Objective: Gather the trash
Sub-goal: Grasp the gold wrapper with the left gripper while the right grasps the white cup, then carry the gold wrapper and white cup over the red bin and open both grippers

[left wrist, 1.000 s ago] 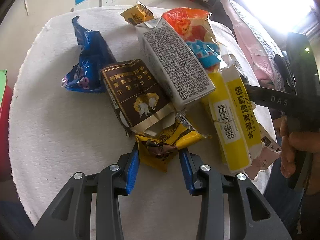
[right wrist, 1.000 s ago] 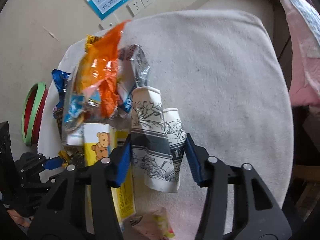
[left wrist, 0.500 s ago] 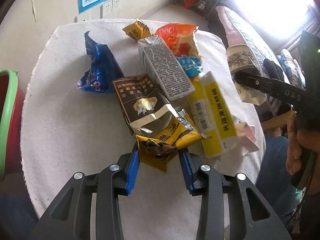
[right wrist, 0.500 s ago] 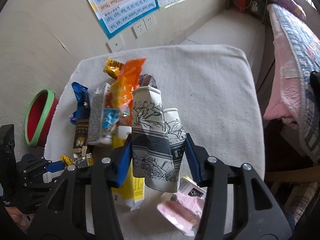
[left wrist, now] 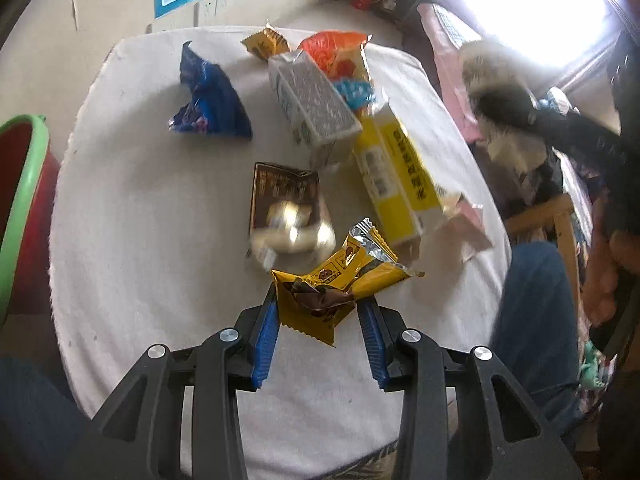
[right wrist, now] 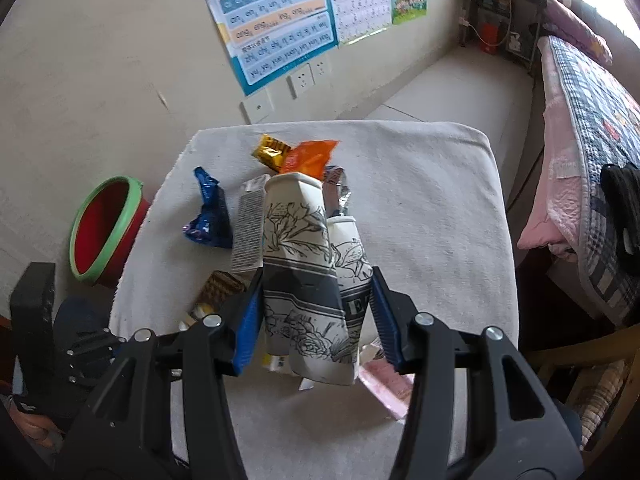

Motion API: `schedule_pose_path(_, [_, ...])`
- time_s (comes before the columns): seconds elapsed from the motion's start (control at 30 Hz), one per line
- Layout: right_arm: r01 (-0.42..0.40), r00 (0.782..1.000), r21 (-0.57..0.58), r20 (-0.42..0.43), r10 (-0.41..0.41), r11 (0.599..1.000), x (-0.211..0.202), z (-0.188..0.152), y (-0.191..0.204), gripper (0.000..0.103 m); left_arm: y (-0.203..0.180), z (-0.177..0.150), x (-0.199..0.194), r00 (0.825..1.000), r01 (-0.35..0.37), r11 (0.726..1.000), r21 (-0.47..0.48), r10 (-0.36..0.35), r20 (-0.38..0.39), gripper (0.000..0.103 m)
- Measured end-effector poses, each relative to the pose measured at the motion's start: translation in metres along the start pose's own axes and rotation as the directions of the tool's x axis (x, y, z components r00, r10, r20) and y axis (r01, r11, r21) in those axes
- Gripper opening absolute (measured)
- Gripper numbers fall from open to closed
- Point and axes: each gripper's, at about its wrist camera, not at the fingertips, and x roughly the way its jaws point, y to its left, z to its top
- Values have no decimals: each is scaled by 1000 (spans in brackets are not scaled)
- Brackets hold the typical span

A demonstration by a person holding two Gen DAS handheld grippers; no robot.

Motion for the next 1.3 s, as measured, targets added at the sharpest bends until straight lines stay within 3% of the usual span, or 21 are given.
schedule_pose_path(0.17, [-11,1000,-22,18,11,1000,-9,0,15,49,3,-14,-4,1000,3,1000,0,-3,-4,36])
schedule_pose_path(0.4, [-20,999,-67,35,22,998,-17,3,40,49,26,-12,-37,993,-39,997,-72,47,107,36])
schedule_pose_path(0.83, [-111,992,-162,46,120,981,-18,16,121,49,89,13,-117,945,-107,969,-225,170,281,36])
schedule_pose_path(1.3, [-208,974,-267,28,224,941,-5,37,209,49,164,7,-165,903,-146,920,-364,274,330,36])
